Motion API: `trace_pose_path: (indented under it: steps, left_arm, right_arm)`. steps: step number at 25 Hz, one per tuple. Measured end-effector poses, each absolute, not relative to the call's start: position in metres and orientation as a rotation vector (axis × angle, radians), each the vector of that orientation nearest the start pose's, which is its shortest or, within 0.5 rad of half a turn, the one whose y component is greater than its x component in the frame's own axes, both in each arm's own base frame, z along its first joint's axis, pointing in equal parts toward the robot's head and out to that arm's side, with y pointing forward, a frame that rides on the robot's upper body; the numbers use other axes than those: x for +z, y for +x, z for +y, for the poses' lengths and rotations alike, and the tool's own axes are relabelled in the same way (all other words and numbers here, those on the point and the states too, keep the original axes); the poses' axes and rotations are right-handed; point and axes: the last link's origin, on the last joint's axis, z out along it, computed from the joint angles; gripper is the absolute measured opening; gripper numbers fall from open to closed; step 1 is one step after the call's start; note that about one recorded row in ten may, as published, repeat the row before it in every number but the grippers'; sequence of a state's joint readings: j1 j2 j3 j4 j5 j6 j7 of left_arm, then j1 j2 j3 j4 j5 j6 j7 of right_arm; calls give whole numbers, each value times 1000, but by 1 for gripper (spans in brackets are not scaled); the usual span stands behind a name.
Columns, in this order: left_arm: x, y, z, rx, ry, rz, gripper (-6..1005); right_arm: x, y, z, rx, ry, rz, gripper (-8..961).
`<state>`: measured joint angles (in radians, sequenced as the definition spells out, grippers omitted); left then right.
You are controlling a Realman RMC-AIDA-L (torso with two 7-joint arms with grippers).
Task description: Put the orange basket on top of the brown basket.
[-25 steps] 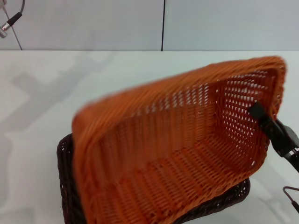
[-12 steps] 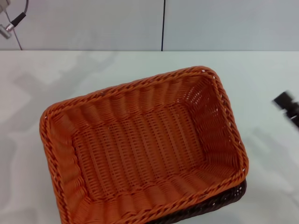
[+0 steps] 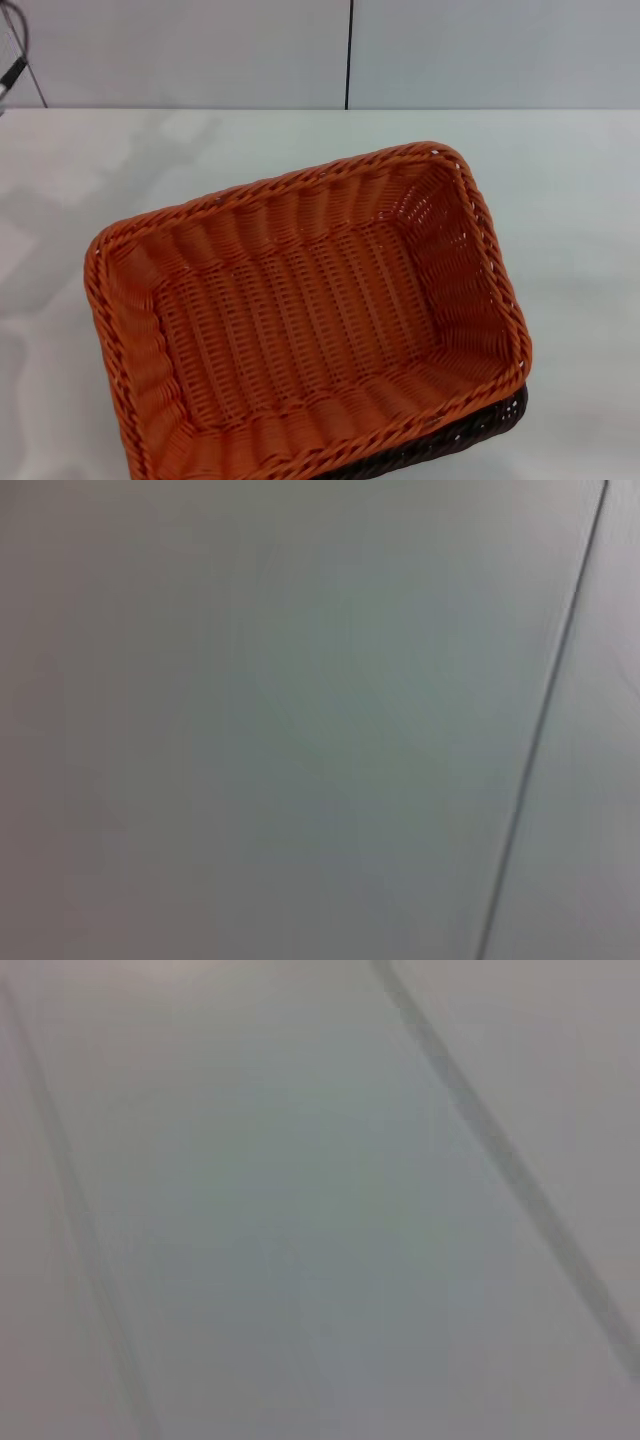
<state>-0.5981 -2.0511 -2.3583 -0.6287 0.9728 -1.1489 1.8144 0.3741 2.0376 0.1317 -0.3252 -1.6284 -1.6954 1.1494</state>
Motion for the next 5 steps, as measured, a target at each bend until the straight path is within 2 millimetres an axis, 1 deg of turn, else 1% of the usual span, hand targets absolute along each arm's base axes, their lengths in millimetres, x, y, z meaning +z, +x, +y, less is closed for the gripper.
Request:
trace_pose_path:
  steps: [3,5]
  left_arm:
    - [109,-229,415,-1392,-1716,-613,861]
    - [106,-240,408,-1387,-1693,-616,861]
  right_arm:
    - [124,354,296,1308,-1397,636,808]
    - [131,355,306,1267,-1344,609,808]
